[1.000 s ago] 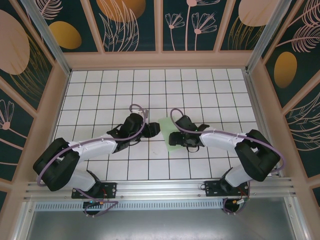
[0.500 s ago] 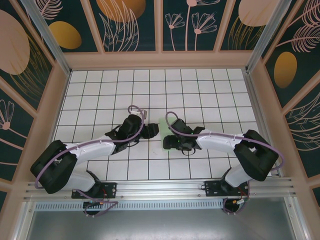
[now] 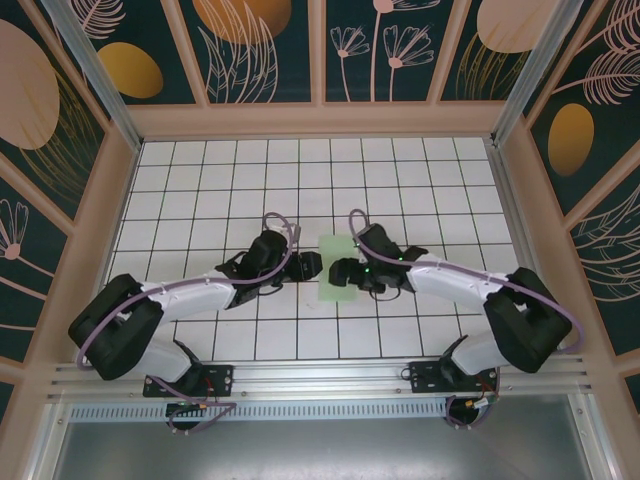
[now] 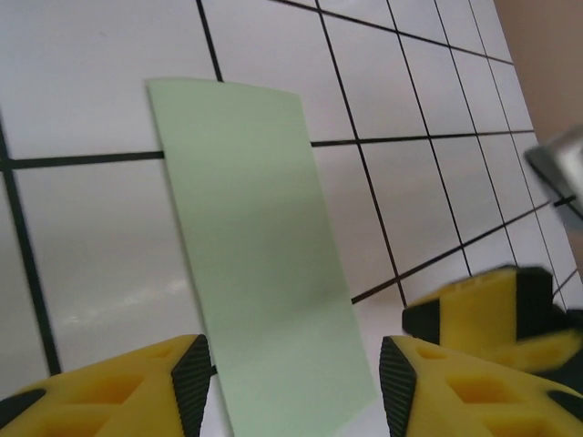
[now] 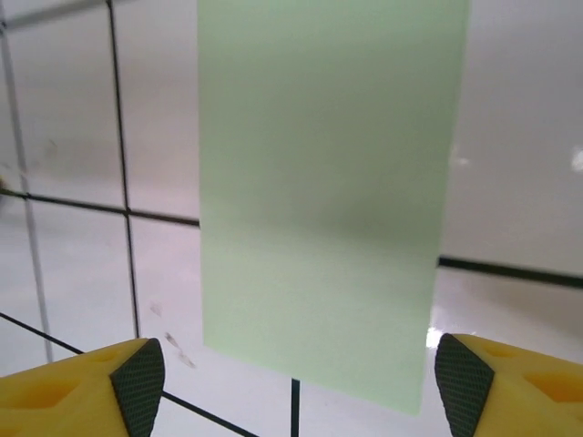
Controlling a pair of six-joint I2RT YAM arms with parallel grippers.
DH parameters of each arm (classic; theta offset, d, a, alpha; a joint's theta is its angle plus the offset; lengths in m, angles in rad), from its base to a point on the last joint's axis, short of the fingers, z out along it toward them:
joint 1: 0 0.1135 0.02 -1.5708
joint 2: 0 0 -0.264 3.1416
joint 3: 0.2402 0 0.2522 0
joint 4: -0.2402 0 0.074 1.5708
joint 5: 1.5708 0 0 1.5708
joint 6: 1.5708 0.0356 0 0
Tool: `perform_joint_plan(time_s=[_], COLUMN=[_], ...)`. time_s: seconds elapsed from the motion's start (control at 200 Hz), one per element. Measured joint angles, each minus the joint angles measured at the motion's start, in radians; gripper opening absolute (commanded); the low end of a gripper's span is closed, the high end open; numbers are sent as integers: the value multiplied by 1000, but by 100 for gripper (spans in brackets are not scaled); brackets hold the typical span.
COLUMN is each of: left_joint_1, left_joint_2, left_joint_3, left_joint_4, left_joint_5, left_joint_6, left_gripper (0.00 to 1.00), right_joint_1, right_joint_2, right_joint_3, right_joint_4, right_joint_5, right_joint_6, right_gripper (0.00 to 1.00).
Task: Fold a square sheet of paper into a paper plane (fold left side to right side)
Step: Rotate the paper at the center of the table, then fold the triangle a second time at the center of the table.
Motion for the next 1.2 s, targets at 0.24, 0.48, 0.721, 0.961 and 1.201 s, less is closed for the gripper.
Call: perform_joint_plan(time_s=[0.24, 0.48, 0.721, 0.961, 1.201], left_joint_1=[-21, -23, -28, -29, -29], left_joint_2=[101, 150, 174, 190, 199], left_joint_3=[19, 29, 29, 29, 28], left_joint_4=[44, 53, 68, 69, 69], left_joint_5=[54, 66, 84, 84, 84], left_joint_6=[-38, -59, -64, -65, -68], left_gripper=[51, 50, 49, 49, 49], right_joint_1=[-211, -310, -315, -315, -314], right_joint_2=[-43, 34, 194, 275, 330], right_joint_3=[-24, -7, 77, 137, 179], right_joint_4=[65, 143, 187, 198, 203], right_joint_5=[-125, -187, -203, -202, -220], right_joint_6=[-80, -156, -188, -191, -191], right_gripper=[74, 74, 73, 73, 73])
